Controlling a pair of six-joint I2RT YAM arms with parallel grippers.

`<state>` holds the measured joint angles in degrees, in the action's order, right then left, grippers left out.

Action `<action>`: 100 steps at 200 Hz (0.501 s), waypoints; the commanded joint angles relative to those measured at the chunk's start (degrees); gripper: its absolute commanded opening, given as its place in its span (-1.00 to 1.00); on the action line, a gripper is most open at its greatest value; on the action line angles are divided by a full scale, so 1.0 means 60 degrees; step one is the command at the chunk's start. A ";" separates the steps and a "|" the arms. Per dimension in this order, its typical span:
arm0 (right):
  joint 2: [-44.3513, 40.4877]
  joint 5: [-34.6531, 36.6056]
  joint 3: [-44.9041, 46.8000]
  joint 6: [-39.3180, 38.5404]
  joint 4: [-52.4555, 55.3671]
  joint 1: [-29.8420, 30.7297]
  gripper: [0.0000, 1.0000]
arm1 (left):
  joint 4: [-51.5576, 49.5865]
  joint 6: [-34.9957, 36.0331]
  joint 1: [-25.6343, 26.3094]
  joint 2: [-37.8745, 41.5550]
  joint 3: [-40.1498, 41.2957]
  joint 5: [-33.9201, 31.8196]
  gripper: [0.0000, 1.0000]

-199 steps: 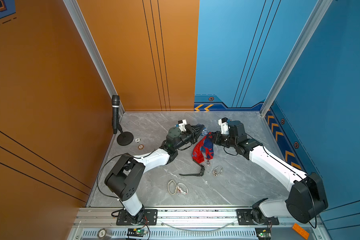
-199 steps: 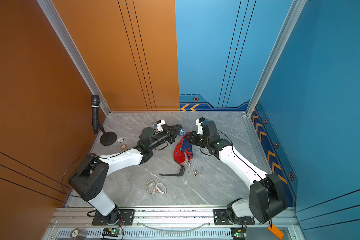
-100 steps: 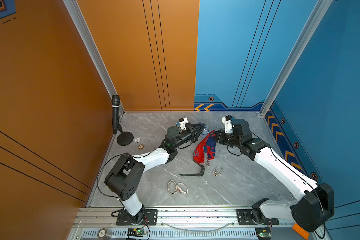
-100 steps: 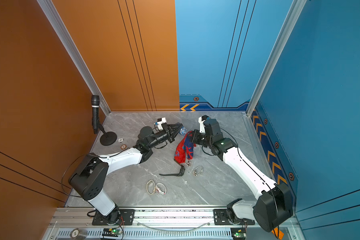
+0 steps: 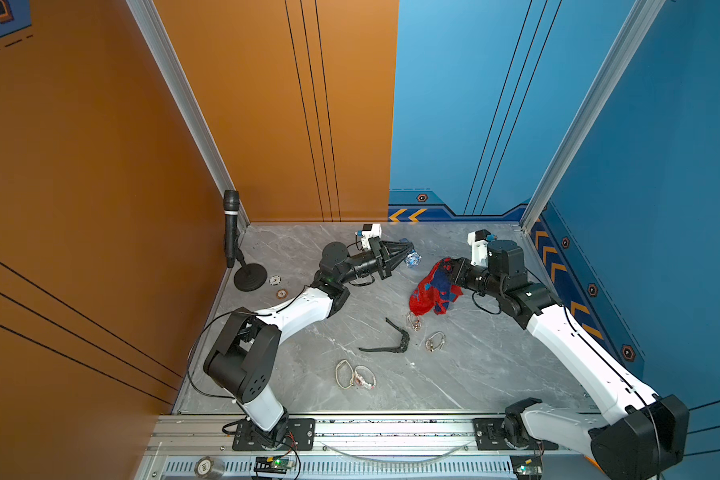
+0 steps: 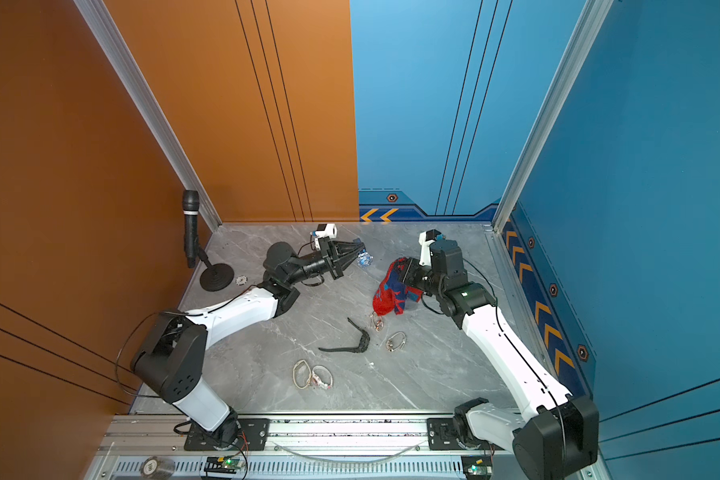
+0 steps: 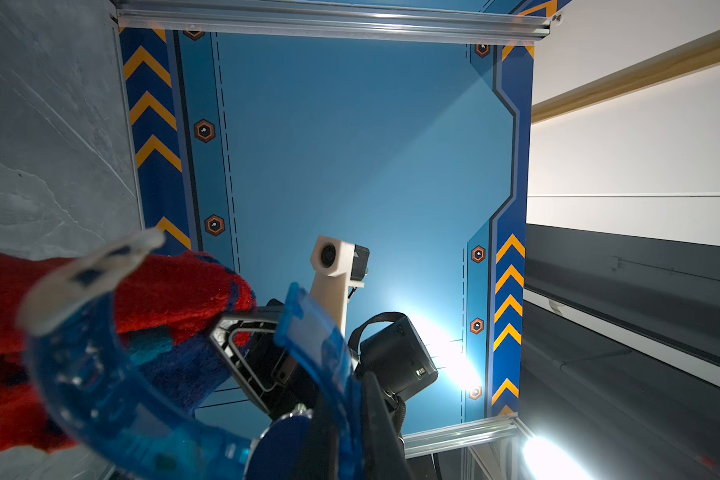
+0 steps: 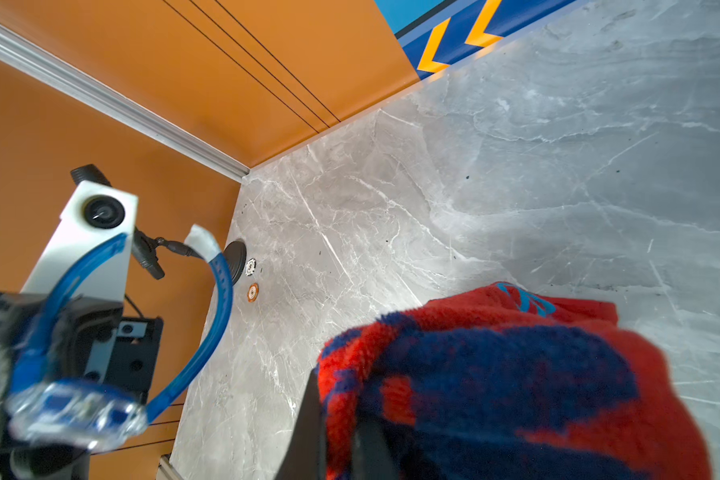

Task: Wipe the watch dial
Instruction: Place the watch at the center of the board.

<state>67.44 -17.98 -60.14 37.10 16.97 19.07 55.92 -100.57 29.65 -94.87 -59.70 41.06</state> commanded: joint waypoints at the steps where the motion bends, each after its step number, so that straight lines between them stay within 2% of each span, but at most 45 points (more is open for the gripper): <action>1: -0.0345 -0.0087 -0.0011 -0.0338 -0.0418 0.0033 -1.00 | 0.0198 0.0013 -0.0244 -0.0309 -0.0074 0.0504 -1.00; 40: -0.0483 0.0233 -0.0009 -0.0441 0.0004 -0.0022 -1.00 | 0.0912 -0.0362 -0.1087 -0.1382 0.0599 0.0919 -1.00; 65: -0.0495 0.0802 -0.0246 -0.0604 0.0731 -0.0047 -1.00 | 0.0597 -0.0157 -0.1831 -0.1744 0.1220 0.1065 -1.00; 85: -0.0491 0.1112 -0.0344 -0.0676 0.1094 -0.0083 -1.00 | -0.0837 0.0792 -0.2414 -0.1781 0.1530 0.1122 -1.00; 100: -0.0475 0.1096 -0.0348 -0.0662 0.1084 -0.0085 -1.00 | -0.3087 0.2181 -0.2733 -0.1643 0.1389 0.1030 -1.00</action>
<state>65.78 -14.04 -60.27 34.48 21.50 18.94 52.10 -98.67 15.77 -106.04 -50.72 45.65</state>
